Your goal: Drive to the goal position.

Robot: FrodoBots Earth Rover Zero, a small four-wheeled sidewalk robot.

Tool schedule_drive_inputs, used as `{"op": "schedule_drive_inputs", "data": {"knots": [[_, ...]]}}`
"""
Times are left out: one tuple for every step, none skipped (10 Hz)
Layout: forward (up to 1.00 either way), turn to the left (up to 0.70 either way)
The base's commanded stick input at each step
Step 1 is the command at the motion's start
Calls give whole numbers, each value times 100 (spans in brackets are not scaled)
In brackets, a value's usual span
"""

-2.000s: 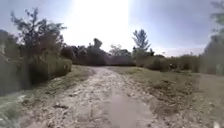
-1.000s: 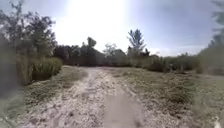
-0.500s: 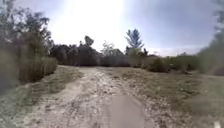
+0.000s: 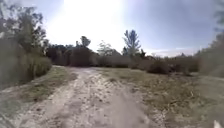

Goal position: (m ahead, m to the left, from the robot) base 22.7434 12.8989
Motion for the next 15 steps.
{"op": "schedule_drive_inputs", "data": {"knots": [[70, 0], [70, 22], [70, 35], [70, 35], [70, 35], [70, 35], [70, 34], [70, 18], [70, 2], [70, 0], [70, 0], [70, 0], [70, 0], [70, 0], [70, 0]]}}
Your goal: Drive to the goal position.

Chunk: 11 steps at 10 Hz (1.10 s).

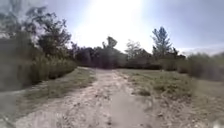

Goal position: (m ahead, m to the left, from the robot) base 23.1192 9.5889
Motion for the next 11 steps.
{"op": "schedule_drive_inputs", "data": {"knots": [[70, 0], [70, 0], [70, 0], [70, 0], [70, 0], [70, 0], [70, 0], [70, 0], [70, 0], [70, 0], [70, 0]]}}
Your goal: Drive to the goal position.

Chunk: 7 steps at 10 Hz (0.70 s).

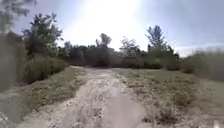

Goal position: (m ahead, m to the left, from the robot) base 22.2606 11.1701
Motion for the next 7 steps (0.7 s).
{"op": "schedule_drive_inputs", "data": {"knots": [[70, 0], [70, 0], [70, 0], [70, 0], [70, 0], [70, 0], [70, 0]]}}
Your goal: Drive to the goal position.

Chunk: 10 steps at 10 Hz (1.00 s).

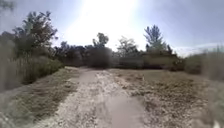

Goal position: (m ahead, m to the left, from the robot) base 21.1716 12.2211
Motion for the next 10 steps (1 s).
{"op": "schedule_drive_inputs", "data": {"knots": [[70, 0], [70, 0], [70, 0], [70, 0], [70, 0], [70, 0], [70, 0], [70, 0], [70, 21], [70, 35]]}}
